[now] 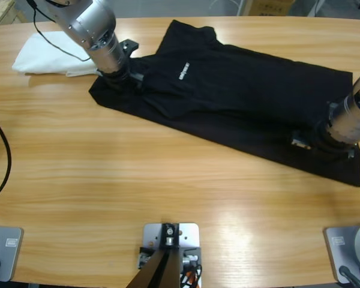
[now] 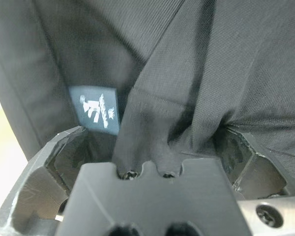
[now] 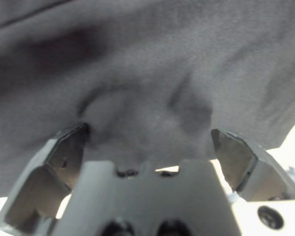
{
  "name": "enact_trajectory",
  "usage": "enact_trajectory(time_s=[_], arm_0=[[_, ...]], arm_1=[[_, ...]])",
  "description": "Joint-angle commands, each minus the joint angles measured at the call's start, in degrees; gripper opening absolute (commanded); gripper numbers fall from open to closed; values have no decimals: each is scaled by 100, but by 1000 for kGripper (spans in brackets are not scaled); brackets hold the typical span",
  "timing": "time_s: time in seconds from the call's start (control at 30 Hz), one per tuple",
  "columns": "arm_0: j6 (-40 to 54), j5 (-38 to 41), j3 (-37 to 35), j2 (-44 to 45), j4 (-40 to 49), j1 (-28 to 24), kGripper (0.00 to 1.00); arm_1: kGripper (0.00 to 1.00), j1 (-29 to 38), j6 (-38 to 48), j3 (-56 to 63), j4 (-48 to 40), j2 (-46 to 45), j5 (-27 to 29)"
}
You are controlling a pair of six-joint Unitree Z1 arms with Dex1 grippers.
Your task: Fold clothes
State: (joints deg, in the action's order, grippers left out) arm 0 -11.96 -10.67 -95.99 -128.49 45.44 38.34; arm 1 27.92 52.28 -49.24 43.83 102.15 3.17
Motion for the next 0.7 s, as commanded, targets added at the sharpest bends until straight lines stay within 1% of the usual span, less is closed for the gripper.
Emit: enact_trajectory(time_s=[0.03,0.17,0.3,0.47,0.53,0.7], arm_0=[[-351,-50,1126,451,79,77,982],[-524,-67,1558,692,35,104,982],[-912,-69,2110,896,-213,371,982],[-1487,-67,3024,1167,-802,693,982],[-1777,-67,3344,1357,-941,759,982],[-2847,-48,4165,1963,-1234,773,987]], arm_1=[[1000,223,91,37,721,916,-173],[1000,341,123,36,774,863,-164],[1000,503,151,-1,857,835,-141],[1000,661,186,-6,925,754,-141],[1000,694,191,-6,925,754,-141],[1000,775,212,-6,929,714,-132]])
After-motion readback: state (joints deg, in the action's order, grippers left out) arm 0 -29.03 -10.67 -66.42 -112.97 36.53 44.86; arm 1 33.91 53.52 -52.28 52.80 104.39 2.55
